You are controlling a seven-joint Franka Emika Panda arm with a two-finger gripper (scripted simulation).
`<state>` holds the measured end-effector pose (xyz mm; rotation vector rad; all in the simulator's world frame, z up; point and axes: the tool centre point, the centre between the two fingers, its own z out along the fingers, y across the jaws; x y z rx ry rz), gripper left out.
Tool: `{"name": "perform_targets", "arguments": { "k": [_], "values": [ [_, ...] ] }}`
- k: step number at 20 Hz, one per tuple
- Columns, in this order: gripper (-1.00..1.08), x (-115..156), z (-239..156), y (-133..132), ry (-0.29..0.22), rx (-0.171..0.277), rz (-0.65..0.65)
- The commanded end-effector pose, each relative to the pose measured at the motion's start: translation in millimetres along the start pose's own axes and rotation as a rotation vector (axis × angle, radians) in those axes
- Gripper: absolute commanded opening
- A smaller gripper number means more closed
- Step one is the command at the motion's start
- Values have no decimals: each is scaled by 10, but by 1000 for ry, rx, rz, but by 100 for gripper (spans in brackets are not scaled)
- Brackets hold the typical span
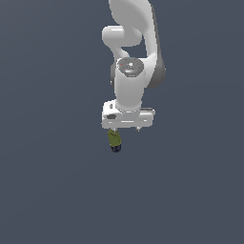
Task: Pick up the object and move it to a goal position.
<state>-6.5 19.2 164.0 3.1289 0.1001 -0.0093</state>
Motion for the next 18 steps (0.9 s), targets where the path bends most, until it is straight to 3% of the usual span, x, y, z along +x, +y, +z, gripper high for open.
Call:
{"name": "perform_targets", "arguments": {
  "k": [1,11,18],
  "values": [
    [100,0,0,0,0,0,0],
    [100,-12,-95,1,-2,30,41],
    [100,-16,-58,32,-1,28,28]
  ]
}}
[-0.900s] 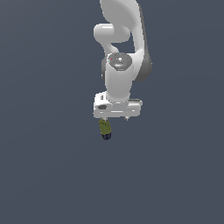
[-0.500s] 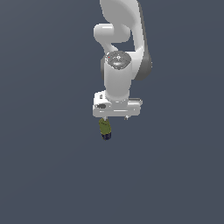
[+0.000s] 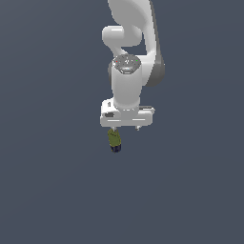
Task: Pick up the object and move it to a goal position.
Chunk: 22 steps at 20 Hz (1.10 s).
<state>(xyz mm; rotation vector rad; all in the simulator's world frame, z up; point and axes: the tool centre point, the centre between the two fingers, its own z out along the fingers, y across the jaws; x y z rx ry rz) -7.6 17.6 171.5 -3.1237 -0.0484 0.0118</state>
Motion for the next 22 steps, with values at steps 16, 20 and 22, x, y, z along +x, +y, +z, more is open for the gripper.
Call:
{"name": "perform_targets", "arguments": {
  "k": [16,20,22],
  "values": [
    [100,-98,506,467,5,-16,-185],
    [100,-121,585,538,5,-18,-215],
    [100,-128,607,558,5,-18,-224]
  ]
}}
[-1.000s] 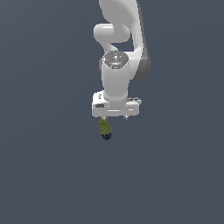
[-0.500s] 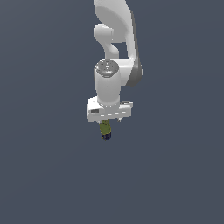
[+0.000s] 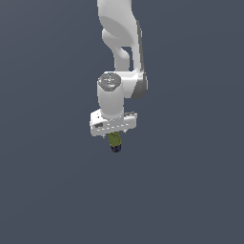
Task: Pick up the object and move it to a goal position.
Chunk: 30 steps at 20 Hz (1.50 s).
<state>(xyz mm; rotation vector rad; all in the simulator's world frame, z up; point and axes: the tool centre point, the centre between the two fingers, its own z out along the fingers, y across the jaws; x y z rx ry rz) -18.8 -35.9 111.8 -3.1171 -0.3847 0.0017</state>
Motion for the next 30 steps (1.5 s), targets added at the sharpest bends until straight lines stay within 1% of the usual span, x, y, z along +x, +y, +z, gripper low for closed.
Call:
{"name": "perform_targets", "arguments": {
  "k": [1,7,16,21,22,30],
  "values": [
    [100,-11,26,20,1,-1,-12],
    [100,-14,61,22,0,-1,-10],
    [100,-26,459,19,1,-1,-14],
    [100,-16,532,24,1,-1,-14],
    [-100,-16,532,24,1,-1,-14],
    [-100,-16,532,24,1,-1,-14]
  ]
}}
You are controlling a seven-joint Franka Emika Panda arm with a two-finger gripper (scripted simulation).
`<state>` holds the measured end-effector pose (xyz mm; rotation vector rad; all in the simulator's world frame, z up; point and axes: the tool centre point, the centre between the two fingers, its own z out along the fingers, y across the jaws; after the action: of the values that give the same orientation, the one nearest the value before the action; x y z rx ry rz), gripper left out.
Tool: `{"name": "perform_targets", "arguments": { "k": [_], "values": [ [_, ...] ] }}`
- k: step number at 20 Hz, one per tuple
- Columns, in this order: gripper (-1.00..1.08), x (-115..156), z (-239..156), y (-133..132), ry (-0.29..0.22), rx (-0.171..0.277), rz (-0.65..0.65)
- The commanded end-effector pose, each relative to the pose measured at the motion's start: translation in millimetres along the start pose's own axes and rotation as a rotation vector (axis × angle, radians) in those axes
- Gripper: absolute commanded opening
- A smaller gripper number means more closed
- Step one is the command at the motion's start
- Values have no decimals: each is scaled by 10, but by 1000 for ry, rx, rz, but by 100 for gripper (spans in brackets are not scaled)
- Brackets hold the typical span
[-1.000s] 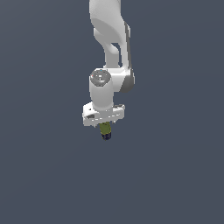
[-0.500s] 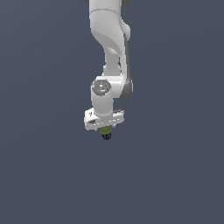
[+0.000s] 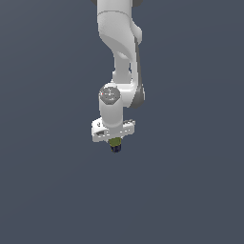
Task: Pick up the object and move it to a goal position.
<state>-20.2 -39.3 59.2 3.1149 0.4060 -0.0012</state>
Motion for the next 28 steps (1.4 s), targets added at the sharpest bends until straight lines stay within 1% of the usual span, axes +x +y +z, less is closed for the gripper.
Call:
{"name": "perform_targets", "arguments": {
  "k": [1,7,13,18,28],
  "values": [
    [-100,6,6,-6,1,0,-1],
    [-100,34,-73,-48,0,0,0],
    [-100,159,-349,-222,0,0,0],
    [-100,327,-716,-455,0,0,0],
    [-100,754,-1623,-1023,0,0,0]
  ]
}}
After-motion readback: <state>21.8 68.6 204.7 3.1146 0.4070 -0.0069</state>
